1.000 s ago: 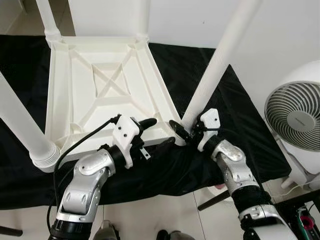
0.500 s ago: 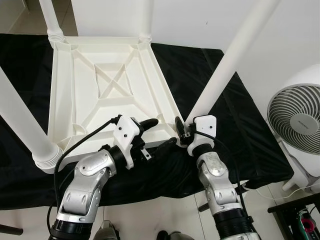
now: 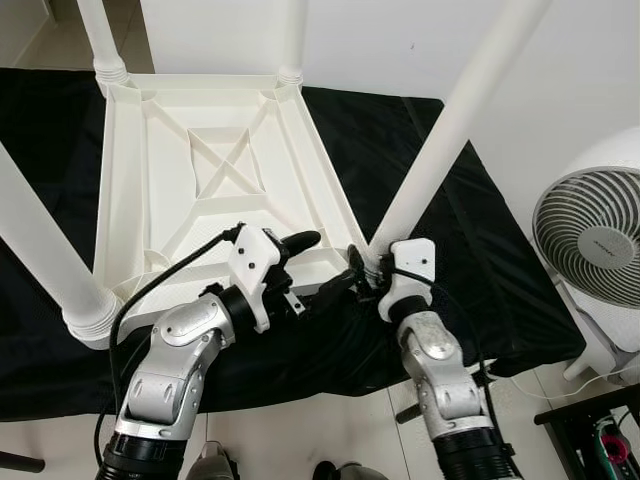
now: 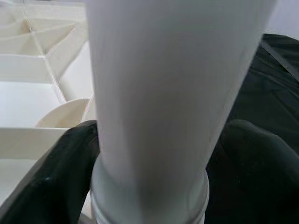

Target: Building children table

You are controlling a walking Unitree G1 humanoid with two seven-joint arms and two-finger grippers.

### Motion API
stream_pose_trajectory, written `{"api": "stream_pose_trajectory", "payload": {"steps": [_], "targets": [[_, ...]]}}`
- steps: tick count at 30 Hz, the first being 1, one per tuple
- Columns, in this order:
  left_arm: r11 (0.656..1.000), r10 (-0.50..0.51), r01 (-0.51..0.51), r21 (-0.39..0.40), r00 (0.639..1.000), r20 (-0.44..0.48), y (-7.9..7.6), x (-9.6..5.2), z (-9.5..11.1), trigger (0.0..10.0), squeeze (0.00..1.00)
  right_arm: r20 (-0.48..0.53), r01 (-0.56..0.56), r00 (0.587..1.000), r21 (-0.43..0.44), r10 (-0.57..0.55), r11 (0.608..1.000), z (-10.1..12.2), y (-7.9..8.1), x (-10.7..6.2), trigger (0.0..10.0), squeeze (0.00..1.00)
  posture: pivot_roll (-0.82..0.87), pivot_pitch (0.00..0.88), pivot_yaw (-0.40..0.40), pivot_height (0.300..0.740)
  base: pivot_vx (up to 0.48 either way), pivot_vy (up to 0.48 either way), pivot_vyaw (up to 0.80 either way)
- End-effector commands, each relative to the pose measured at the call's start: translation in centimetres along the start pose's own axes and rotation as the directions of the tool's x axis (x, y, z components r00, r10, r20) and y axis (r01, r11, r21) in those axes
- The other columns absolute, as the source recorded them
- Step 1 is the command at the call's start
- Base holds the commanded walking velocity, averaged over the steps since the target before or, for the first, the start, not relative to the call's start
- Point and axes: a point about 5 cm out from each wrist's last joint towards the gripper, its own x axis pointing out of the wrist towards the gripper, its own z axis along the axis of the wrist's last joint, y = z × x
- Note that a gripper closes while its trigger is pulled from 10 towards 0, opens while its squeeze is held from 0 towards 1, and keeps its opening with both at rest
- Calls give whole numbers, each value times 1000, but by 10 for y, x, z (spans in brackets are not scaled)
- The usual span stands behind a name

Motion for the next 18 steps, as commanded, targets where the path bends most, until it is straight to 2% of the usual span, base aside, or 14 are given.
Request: {"api": "stream_pose_trajectory", "payload": {"steps": [1, 2, 8, 9, 14, 18], "targets": [[999, 36, -37, -7, 999, -4, 0, 1, -2, 10000, 0, -11, -54, 998, 16, 54, 998, -1, -3, -4, 10000, 1000, 99, 84, -122, 740, 0, 0, 0], [999, 37, -37, -6, 999, -6, 0, 1, -2, 10000, 0, -7, -85, 996, 13, 86, 996, 0, -6, -5, 10000, 0, 101, 78, -123, 740, 0, 0, 0], [999, 34, -34, -3, 999, -11, 0, 0, -3, 10000, 0, 11, -183, 983, -15, 183, 983, 2, -19, -8, 10000, 0, 106, 71, -125, 740, 0, 0, 0], [1000, 30, -30, -4, 999, -18, 0, -1, -4, 10000, 0, 11, -241, 970, -20, 242, 970, 4, -24, -7, 10000, 0, 108, 64, -123, 740, 0, 0, 0], [1000, 25, -25, -4, 999, -29, 0, -2, -6, 10000, 0, 14, -318, 948, -28, 318, 948, 6, -30, -7, 10000, 0, 110, 60, -121, 740, 0, 0, 0], [1000, 11, -11, 9, 998, -65, -2, -6, -12, 10000, 0, 0, -432, 901, -71, 433, 899, 11, -36, 6, 10000, 0, 118, 59, -111, 740, 0, 0, 0]]}}
